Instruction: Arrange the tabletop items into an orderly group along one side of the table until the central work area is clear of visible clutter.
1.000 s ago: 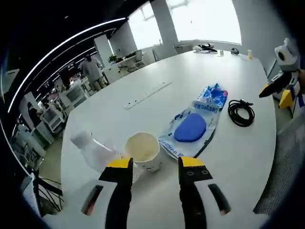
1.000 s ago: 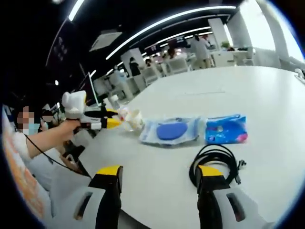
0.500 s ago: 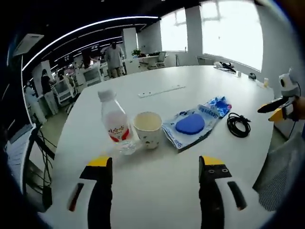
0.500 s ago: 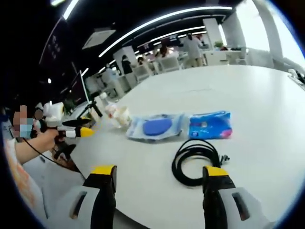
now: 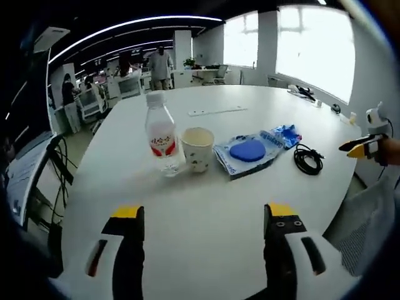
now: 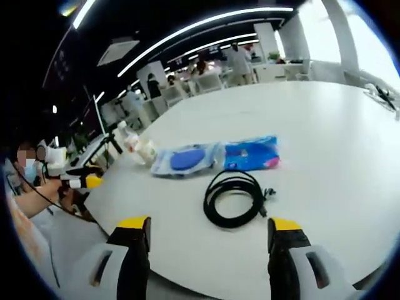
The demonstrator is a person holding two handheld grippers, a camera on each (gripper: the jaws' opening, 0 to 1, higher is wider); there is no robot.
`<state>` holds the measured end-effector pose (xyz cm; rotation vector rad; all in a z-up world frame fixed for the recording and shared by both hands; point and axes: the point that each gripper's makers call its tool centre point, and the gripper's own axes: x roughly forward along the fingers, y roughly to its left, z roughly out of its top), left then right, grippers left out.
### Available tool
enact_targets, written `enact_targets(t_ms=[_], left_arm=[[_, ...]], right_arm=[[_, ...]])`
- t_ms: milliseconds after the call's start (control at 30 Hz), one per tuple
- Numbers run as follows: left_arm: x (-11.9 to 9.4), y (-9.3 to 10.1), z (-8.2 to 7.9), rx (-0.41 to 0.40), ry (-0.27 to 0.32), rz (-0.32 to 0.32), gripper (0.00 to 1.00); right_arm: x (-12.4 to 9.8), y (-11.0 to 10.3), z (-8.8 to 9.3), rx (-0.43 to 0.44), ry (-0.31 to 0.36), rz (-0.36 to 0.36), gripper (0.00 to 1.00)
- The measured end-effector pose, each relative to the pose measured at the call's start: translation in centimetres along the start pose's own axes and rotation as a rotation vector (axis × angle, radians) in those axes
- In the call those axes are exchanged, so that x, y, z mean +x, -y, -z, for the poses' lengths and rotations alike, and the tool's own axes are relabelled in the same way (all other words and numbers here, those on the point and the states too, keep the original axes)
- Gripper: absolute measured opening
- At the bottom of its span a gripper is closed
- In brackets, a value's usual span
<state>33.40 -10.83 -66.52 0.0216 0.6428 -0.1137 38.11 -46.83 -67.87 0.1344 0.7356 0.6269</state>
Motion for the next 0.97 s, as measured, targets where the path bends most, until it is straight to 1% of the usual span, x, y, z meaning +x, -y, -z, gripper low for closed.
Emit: enact_targets(t_ms=[133, 300, 433, 567, 700, 800, 967], left_arm=[[-0.2, 0.1, 0.3, -0.008, -0.009, -0.002, 0.81], [-0.3, 0.1, 0.5, -0.015, -0.014, -0.001, 0.81], [-0.3, 0.1, 0.3, -0.005, -0.020, 0.001, 0.81], [-0.4, 0.1, -0.1, -0.013, -0.010, -0.001, 0.81], [-0.5, 0.4, 0.3, -0.005, -0.029, 0.000, 0.81], [-0.6, 0.9, 0.5, 0.004, -0.032, 0.013, 0.82], [-0.6, 0.6, 0.8, -0.010, -0.031, 0.011, 0.82]], right_arm=[[-0.2, 0.5, 0.4, 0.017, 0.002, 0.010, 0.79], [-0.1, 0.5, 0.6, 0.031, -0.001, 0.012, 0.80], [0.2, 0.3, 0.8, 0.029, -0.007, 0.003, 0.81], [0.4, 0.2, 0.7, 0.036, -0.003, -0.001, 0.80], [0.5, 0.2, 0.9, 0.040, -0.012, -0.004, 0.79], [0.4, 0.1, 0.9, 0.029, -0.016, -0.008, 0.79], [0.3, 0.4, 1.1, 0.034, -0.023, -0.002, 0.79]])
